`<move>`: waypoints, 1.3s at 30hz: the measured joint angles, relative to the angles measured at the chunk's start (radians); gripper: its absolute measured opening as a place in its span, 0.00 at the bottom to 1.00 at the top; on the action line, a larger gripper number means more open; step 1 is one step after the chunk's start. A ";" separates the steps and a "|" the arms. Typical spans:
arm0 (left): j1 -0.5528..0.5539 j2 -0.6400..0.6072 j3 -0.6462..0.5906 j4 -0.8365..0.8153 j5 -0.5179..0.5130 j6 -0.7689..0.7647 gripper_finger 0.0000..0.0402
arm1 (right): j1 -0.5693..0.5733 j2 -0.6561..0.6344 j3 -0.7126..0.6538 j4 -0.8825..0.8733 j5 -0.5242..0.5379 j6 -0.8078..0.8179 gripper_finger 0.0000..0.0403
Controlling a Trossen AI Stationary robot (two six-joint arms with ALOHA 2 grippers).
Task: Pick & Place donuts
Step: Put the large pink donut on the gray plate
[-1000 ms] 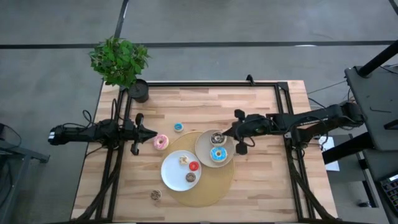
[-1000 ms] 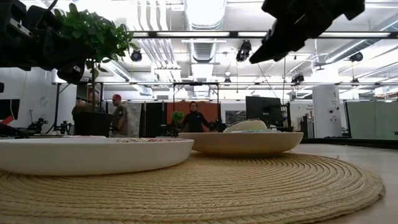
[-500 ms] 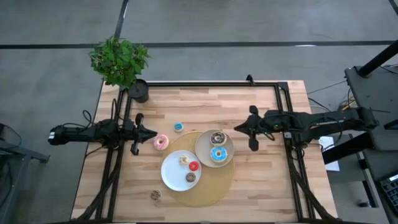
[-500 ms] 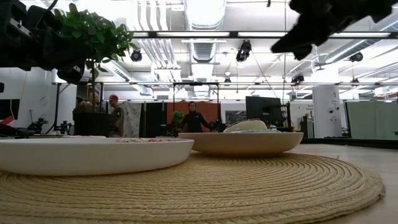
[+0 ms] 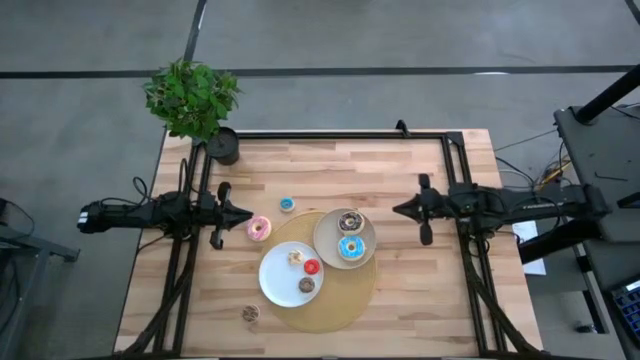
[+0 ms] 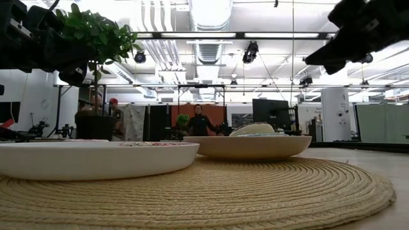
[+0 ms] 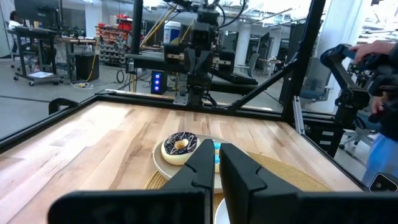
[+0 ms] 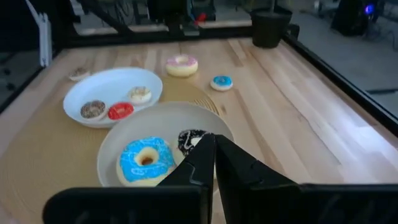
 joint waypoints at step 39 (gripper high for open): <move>0.000 0.000 0.000 0.000 0.000 0.000 0.00 | 0.000 -0.465 -0.217 0.144 -0.053 0.012 0.02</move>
